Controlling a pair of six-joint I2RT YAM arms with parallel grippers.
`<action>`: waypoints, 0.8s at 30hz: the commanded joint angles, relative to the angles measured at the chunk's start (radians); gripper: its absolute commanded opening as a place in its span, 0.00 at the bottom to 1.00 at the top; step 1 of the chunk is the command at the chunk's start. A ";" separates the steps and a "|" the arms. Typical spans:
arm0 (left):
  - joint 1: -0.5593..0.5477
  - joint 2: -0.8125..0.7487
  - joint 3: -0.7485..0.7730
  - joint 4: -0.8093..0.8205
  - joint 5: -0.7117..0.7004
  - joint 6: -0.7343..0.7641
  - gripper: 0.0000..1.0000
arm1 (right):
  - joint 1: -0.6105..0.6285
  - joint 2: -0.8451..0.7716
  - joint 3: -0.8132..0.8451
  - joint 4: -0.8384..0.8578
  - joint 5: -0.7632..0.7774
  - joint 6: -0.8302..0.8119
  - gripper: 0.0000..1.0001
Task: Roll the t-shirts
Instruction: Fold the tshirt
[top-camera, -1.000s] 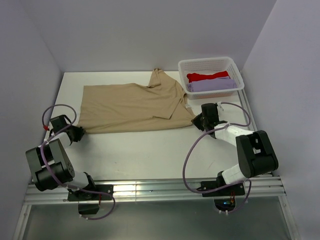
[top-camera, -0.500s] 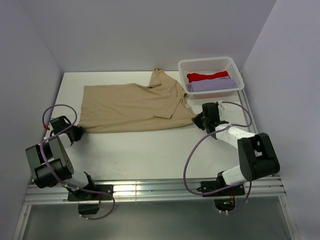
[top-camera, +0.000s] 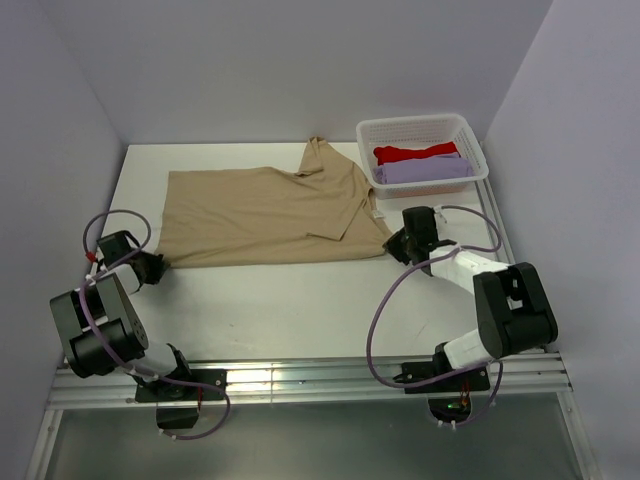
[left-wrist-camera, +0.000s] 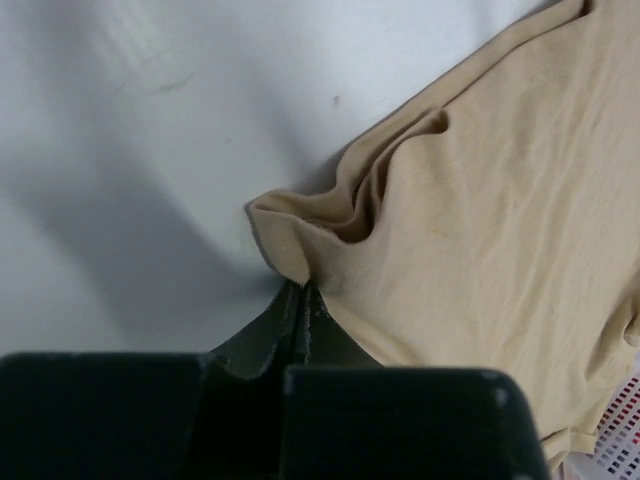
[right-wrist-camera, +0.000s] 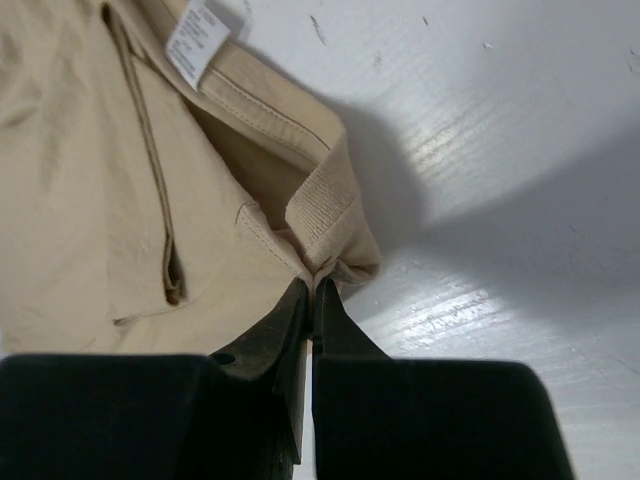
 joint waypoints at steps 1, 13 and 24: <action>0.011 -0.056 0.052 -0.140 -0.011 -0.035 0.00 | 0.006 0.041 0.103 -0.099 -0.008 0.006 0.00; 0.045 -0.127 0.647 -0.568 0.041 -0.056 0.00 | 0.063 0.031 0.617 -0.351 -0.021 -0.013 0.00; 0.158 -0.133 0.483 -0.578 0.087 0.043 0.00 | 0.008 -0.115 0.364 -0.310 -0.041 -0.042 0.00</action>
